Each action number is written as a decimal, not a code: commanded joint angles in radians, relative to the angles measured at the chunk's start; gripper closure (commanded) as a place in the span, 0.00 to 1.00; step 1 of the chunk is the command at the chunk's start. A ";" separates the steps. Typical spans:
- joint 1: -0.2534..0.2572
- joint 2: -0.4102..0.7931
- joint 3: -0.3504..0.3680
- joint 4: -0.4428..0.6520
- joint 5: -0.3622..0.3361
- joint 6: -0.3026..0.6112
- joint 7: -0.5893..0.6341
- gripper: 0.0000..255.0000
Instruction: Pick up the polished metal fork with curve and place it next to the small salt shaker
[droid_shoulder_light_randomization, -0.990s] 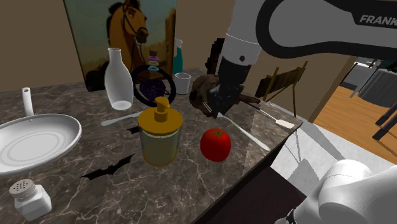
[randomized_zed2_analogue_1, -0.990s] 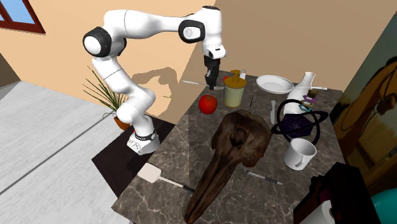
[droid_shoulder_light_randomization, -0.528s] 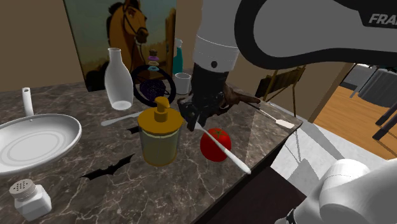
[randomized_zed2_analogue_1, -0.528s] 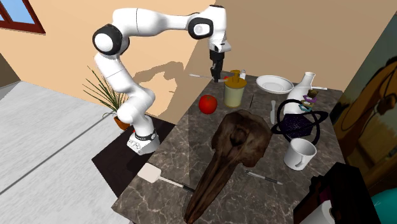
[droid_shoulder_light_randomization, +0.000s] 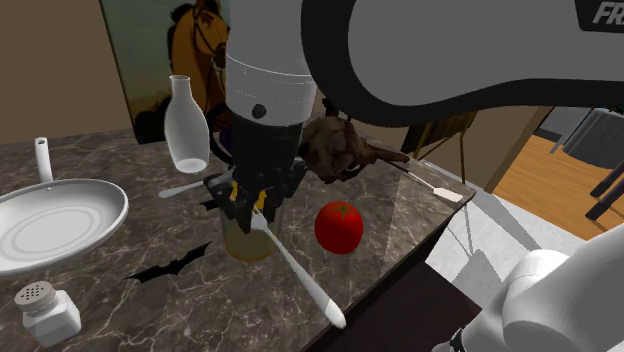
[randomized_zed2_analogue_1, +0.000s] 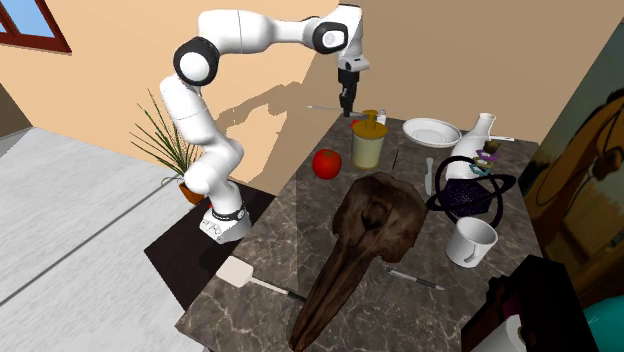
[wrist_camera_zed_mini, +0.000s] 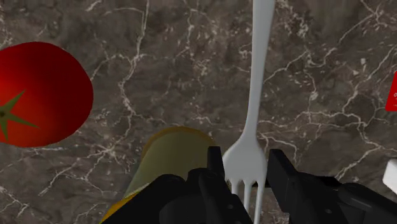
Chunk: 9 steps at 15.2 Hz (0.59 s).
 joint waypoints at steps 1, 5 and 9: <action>0.004 0.071 0.051 0.062 -0.040 -0.001 0.068 1.00; 0.041 0.243 0.149 0.210 -0.162 -0.024 0.221 1.00; 0.139 0.428 0.197 0.375 -0.309 -0.076 0.361 1.00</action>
